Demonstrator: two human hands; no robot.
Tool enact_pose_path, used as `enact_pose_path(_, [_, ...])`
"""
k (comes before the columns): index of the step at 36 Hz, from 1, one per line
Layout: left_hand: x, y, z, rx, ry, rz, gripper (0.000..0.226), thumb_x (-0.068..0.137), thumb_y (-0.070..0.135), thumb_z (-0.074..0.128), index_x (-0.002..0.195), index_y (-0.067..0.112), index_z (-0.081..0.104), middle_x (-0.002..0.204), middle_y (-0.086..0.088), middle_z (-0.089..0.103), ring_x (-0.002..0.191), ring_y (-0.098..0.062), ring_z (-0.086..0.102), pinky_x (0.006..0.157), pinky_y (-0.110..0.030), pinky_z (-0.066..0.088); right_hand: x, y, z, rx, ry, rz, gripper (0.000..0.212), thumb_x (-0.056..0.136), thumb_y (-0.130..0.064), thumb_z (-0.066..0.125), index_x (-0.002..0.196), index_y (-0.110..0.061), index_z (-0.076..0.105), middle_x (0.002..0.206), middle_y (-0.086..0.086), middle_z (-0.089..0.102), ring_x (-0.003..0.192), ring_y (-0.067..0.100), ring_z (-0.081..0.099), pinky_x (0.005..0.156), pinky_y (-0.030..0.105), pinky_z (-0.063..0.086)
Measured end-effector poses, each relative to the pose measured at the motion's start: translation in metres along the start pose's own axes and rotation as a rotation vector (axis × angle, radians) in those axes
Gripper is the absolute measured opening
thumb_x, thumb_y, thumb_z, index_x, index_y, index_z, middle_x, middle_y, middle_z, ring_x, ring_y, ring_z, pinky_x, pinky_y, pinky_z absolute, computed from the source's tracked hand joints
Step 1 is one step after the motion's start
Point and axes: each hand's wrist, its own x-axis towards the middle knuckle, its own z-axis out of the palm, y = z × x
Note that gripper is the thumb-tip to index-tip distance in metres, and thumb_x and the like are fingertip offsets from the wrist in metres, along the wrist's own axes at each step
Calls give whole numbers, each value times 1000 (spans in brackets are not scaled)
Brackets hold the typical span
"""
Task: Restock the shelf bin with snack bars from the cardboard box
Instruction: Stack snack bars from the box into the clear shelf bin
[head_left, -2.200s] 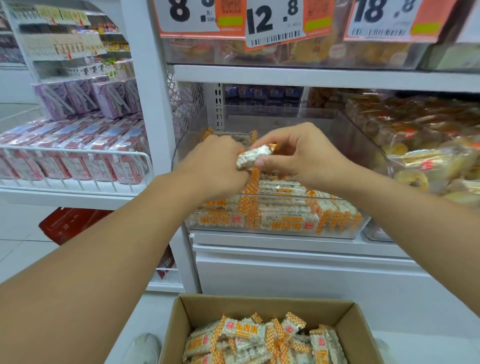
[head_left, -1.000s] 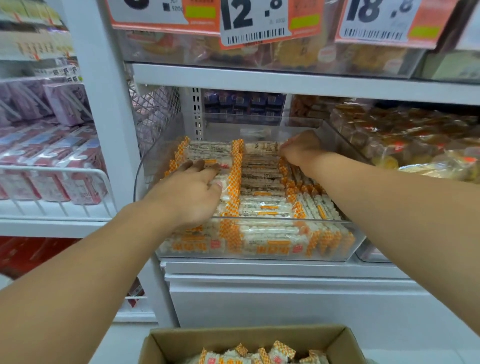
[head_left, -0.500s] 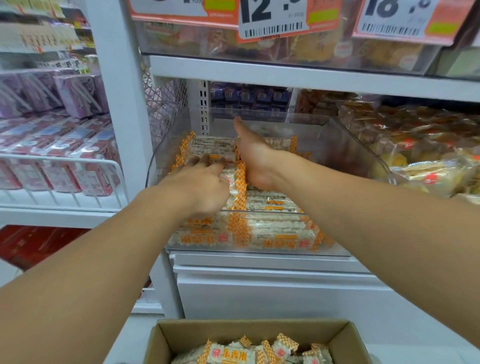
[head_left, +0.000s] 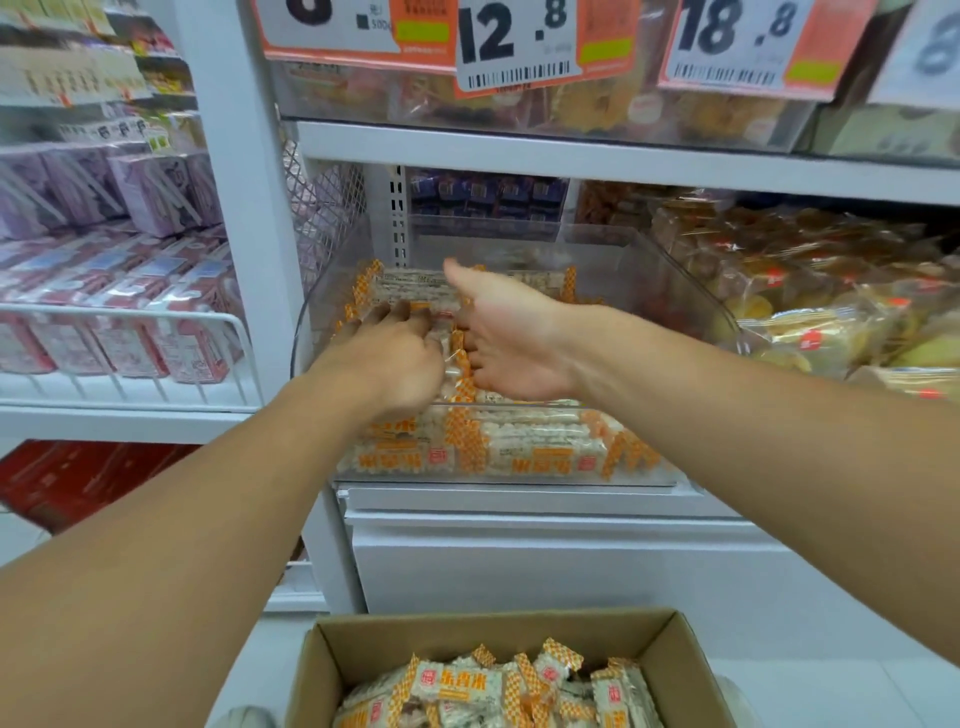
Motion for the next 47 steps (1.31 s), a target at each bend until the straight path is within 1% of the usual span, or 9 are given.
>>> enact_pose_path(7, [-5,4,-2,-106,125,-51,36,101,28,44,131,16,60,130,-14,62,119,-36,57,98,-44,49,-30,-13,-1,-337,49,208,90,100,-66,32,155,5,19,156,31,31,124,41,57,95,41,55])
enact_pose_path(13, [-14,4,-4,-221,214,14,32,97,19,48,124,16,64,122,-17,65,109,-37,59,79,-35,46,-46,-21,7,-303,-57,154,74,106,-51,35,160,-6,9,163,25,18,127,39,56,109,45,43])
enact_pose_path(19, [-62,23,-4,-165,749,356,21,93,26,49,89,13,66,88,-4,67,83,-25,58,75,-41,45,-76,46,-15,-546,936,-615,34,93,-31,55,82,-5,73,74,8,72,72,25,70,73,48,58])
enact_pose_path(22, [-100,46,23,-175,547,550,23,88,35,51,88,16,63,79,1,61,75,-22,55,67,-39,45,-87,130,-9,-508,958,-715,36,94,-31,48,69,-7,60,60,8,61,61,28,60,61,50,49])
enact_pose_path(26, [-147,57,114,245,-201,386,49,83,55,53,117,19,59,110,-5,65,102,-31,62,75,-37,47,-94,277,-16,-949,430,6,37,88,-48,63,90,-11,66,83,7,69,83,28,66,73,42,55])
enact_pose_path(30, [-195,27,214,68,-561,-60,82,92,47,65,156,13,28,159,-11,34,137,-32,46,105,-41,46,-121,386,-19,-758,313,542,74,68,-62,81,110,-9,50,104,6,64,94,25,64,65,32,53])
enact_pose_path(34, [-243,2,277,-60,-587,-134,92,93,42,68,161,19,10,168,-7,7,149,-34,24,117,-45,32,-129,416,4,-449,327,618,150,53,-66,89,160,-11,-1,164,15,21,147,35,31,115,44,39])
enact_pose_path(42, [-258,-12,311,15,-473,-120,86,90,48,67,157,24,19,156,-4,29,144,-34,25,110,-49,39,-107,410,-3,-640,345,727,139,49,-76,84,154,-6,26,153,18,37,136,34,46,106,43,47])
enact_pose_path(47, [-244,9,312,85,-474,-86,82,90,47,71,151,14,27,147,-9,42,135,-32,41,105,-46,41,-90,415,18,-646,461,615,145,61,-54,92,158,-11,-6,162,19,18,145,38,30,115,46,38])
